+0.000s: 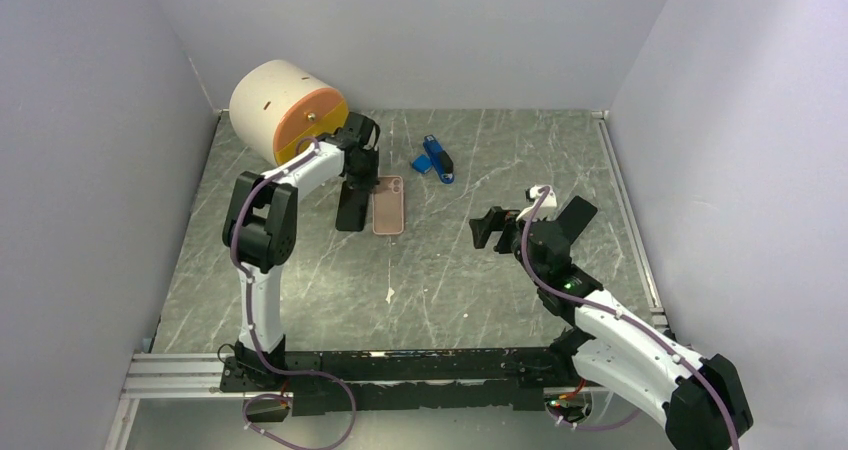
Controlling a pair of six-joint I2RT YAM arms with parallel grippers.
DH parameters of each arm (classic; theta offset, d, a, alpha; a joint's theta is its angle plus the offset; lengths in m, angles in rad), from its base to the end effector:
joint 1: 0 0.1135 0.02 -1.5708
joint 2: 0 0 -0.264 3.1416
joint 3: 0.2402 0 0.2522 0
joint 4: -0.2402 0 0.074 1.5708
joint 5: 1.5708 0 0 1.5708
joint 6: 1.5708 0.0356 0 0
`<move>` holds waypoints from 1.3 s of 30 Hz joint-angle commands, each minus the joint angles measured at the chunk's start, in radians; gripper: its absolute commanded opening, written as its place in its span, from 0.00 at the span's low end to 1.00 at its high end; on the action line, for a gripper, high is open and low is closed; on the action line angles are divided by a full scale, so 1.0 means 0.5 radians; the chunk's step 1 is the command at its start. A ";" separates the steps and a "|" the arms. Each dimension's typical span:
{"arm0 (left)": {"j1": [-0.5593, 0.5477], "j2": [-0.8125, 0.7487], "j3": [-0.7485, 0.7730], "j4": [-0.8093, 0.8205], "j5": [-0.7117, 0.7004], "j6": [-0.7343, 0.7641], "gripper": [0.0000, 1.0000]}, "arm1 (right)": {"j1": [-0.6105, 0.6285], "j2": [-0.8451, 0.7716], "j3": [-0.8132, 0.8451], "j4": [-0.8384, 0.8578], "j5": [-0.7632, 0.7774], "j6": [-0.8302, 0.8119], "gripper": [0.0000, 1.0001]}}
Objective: Take the phone out of the phone case
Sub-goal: Place the phone case at the center of the board.
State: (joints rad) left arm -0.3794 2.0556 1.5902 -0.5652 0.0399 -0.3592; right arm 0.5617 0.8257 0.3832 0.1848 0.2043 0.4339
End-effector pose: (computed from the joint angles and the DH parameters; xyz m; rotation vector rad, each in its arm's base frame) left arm 0.4130 -0.1662 0.1968 0.0412 2.6343 -0.3123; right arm 0.1675 0.0969 0.2291 0.0277 1.8535 0.5135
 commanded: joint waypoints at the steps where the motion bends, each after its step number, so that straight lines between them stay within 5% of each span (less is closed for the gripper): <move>1: 0.026 0.040 0.126 -0.085 0.066 0.081 0.03 | -0.004 -0.001 0.077 0.063 0.027 -0.011 0.99; 16: 0.050 0.192 0.282 -0.171 -0.015 0.192 0.07 | -0.003 0.073 0.108 0.057 -0.032 -0.025 0.99; 29: 0.056 0.070 0.243 -0.112 -0.062 0.178 0.46 | -0.003 0.148 0.135 0.070 -0.119 -0.033 0.98; 39: -0.072 -0.359 -0.201 0.261 0.343 -0.093 0.74 | -0.004 0.162 0.139 0.052 -0.098 -0.028 0.98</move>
State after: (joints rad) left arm -0.3679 1.9846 1.5455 -0.5545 0.1123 -0.3386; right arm 0.5617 0.9108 0.4107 0.1810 0.1509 0.4328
